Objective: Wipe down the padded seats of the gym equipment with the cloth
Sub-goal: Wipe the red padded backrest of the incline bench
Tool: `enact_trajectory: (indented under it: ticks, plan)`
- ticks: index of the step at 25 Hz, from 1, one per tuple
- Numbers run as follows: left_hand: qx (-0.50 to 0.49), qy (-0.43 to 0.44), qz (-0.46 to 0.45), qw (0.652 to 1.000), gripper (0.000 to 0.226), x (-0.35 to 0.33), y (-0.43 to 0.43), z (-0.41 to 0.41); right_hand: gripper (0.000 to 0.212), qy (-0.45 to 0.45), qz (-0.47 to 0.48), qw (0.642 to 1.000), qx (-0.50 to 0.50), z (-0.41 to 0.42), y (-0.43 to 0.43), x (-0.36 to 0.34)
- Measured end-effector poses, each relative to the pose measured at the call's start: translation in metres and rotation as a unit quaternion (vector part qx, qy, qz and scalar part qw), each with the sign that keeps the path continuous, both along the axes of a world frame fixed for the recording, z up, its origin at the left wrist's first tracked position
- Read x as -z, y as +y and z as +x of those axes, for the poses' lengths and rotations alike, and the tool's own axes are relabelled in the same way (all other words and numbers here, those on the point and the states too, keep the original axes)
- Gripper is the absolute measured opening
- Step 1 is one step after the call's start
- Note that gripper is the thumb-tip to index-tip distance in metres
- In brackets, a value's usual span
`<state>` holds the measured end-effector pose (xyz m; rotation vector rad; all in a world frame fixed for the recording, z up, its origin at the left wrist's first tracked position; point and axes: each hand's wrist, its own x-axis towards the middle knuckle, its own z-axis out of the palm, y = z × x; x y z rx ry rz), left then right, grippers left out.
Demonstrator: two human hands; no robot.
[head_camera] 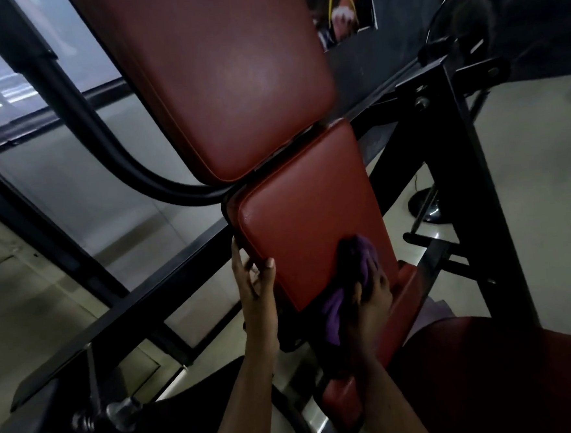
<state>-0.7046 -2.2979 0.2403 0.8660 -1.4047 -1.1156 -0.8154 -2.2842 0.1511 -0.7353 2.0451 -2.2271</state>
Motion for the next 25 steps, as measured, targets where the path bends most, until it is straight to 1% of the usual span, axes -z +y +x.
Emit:
enact_trajectory:
  ticks: [1,2,4,6,7,9,11,13,15,18,20,22,25]
  plan:
    - [0.005,-0.004,-0.002,1.0,0.067,-0.003,0.0,0.002,0.054,0.028,-0.037,0.999,-0.014,0.0,0.002,-0.03]
    - [0.023,0.002,-0.007,1.0,0.078,-0.004,-0.001,0.005,0.055,0.058,-0.054,0.996,-0.028,0.006,-0.001,-0.063]
    - [0.083,0.061,0.006,0.995,0.094,-0.003,0.001,0.008,0.058,0.091,-0.04,0.993,-0.071,0.035,-0.01,-0.119]
    - [0.089,0.079,0.007,0.993,0.093,-0.001,0.003,0.012,0.059,0.131,-0.021,0.986,-0.1,0.059,-0.018,-0.139]
    - [0.084,0.072,0.014,0.994,0.092,0.0,0.002,0.014,0.059,0.149,-0.016,0.985,-0.091,0.063,-0.022,-0.135]
    - [0.075,0.056,0.017,0.996,0.098,0.003,-0.002,0.015,0.059,0.159,-0.01,0.985,-0.059,0.06,-0.028,-0.112]
    - [0.037,0.022,-0.011,0.999,0.096,0.006,-0.004,0.01,0.057,0.136,-0.018,0.99,-0.042,0.055,-0.029,-0.093]
    - [0.017,0.01,-0.046,0.999,0.089,0.011,-0.003,0.004,0.053,0.108,-0.019,0.993,-0.041,0.055,-0.03,-0.075]
    - [-0.004,-0.008,-0.07,0.998,0.087,0.018,-0.004,0.003,0.051,0.091,-0.015,0.995,-0.03,0.055,-0.03,-0.055]
    - [-0.023,-0.089,-0.109,0.99,0.088,0.032,-0.005,0.002,0.052,0.051,-0.023,0.998,-0.014,0.052,-0.03,-0.026]
    - [-0.023,-0.106,-0.106,0.988,0.092,0.041,-0.003,-0.001,0.05,0.036,-0.031,0.999,-0.007,0.05,-0.029,-0.01]
    - [-0.028,-0.112,-0.1,0.988,0.095,0.046,0.0,-0.003,0.046,0.04,-0.035,0.999,0.002,0.046,-0.027,0.01]
    - [-0.056,-0.152,-0.112,0.98,0.098,0.053,-0.002,-0.005,0.044,0.06,-0.019,0.998,0.015,0.036,-0.02,0.041]
